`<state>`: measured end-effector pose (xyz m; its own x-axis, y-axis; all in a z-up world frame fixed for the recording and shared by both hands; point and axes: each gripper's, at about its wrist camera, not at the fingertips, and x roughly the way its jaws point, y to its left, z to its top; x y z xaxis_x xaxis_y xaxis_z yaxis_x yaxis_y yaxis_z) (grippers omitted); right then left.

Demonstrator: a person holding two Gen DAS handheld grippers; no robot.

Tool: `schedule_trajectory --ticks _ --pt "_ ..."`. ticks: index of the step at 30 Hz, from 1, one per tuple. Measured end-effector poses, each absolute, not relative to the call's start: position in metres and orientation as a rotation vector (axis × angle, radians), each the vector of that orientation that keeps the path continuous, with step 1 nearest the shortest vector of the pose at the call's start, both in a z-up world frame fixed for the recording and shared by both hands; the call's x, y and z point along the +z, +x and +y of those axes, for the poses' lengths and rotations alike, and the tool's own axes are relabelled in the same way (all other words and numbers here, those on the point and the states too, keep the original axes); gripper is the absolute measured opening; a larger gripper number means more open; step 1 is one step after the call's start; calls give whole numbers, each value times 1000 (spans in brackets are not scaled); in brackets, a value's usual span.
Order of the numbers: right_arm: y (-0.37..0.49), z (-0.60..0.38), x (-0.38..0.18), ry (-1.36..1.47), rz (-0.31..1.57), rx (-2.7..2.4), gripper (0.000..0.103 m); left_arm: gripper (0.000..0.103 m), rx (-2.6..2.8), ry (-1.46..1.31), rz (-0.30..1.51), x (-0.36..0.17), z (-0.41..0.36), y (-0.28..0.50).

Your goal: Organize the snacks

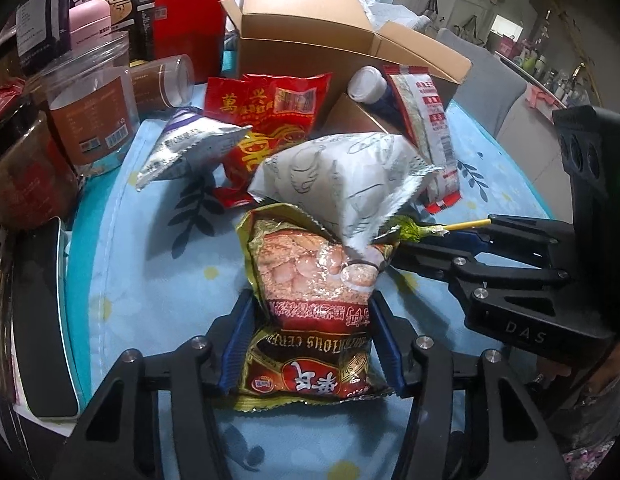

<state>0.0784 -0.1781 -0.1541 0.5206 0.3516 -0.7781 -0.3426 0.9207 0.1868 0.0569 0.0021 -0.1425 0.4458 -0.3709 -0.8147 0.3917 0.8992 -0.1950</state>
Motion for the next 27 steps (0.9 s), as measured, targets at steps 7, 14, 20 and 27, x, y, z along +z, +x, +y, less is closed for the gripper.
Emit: schedule_trajectory --ticks 7,14,20,27 --pt "51 -193 -152 13 938 391 24 54 -510 35 1016 -141 -12 41" --pt "28 -207 -149 15 939 372 24 54 -547 47 1042 -141 -26 31" --pt "26 -210 -153 20 941 364 24 54 -526 98 1038 -146 -39 33" --pt "34 -205 -154 -7 934 367 24 60 -506 170 1016 -149 -55 34"
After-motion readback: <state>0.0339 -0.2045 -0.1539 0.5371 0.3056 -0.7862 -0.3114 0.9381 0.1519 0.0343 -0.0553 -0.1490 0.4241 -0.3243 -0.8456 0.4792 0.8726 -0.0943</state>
